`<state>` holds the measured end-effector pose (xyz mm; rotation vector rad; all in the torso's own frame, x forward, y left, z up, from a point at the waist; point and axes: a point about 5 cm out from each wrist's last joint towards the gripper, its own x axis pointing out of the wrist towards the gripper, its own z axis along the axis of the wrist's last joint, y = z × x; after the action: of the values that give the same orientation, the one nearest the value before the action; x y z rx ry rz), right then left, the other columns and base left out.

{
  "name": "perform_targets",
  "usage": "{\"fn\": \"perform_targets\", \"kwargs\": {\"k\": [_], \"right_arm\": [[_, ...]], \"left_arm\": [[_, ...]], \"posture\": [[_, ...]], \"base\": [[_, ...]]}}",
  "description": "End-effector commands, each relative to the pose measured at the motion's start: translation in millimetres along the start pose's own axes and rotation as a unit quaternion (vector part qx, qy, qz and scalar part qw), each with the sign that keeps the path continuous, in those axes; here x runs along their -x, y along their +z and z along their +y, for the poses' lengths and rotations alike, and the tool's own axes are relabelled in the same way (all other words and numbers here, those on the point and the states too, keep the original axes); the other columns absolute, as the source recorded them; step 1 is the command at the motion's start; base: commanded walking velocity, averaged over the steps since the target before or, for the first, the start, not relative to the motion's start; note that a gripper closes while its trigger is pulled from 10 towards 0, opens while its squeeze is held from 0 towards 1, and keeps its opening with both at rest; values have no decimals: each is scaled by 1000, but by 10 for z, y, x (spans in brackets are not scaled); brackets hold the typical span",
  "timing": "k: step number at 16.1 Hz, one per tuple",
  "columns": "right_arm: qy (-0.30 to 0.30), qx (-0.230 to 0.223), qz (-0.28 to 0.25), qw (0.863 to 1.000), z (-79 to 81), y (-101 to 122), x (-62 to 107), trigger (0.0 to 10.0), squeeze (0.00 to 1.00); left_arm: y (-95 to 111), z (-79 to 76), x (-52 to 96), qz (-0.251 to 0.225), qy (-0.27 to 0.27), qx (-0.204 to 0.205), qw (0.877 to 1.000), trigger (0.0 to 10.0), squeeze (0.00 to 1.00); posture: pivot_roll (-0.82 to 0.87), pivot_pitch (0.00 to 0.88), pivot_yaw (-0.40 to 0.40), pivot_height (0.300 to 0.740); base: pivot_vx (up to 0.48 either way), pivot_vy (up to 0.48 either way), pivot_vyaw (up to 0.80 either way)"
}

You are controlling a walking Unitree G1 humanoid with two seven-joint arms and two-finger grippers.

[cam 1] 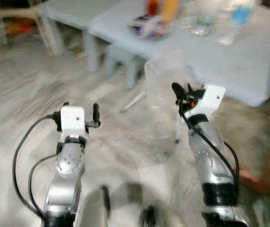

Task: Restocking fridge

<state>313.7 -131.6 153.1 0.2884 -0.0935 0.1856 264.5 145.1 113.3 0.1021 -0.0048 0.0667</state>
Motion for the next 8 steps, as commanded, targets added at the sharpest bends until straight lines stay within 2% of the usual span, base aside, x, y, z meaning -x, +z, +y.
{"fn": "perform_targets", "kwargs": {"k": [1,5,6,8], "right_arm": [[33,-5,4,999,50,-48,53,10000,0],[56,-6,24,998,143,-218,140,10000,0],[66,14,22,997,152,-222,157,10000,0],[57,21,18,998,77,-217,161,10000,0]], "left_arm": [[-60,18,2,17,5,-1,1000,10000,0],[-144,85,18,32,21,-1,999,10000,0],[-118,142,-8,19,31,-13,999,10000,0],[-142,210,-9,13,41,-18,999,10000,0]], "posture": [[85,104,-46,740],[109,96,-63,740],[115,87,-57,740],[117,73,-48,740]], "base": [[0,0,481],[0,0,664],[0,0,663],[0,0,663]]}}
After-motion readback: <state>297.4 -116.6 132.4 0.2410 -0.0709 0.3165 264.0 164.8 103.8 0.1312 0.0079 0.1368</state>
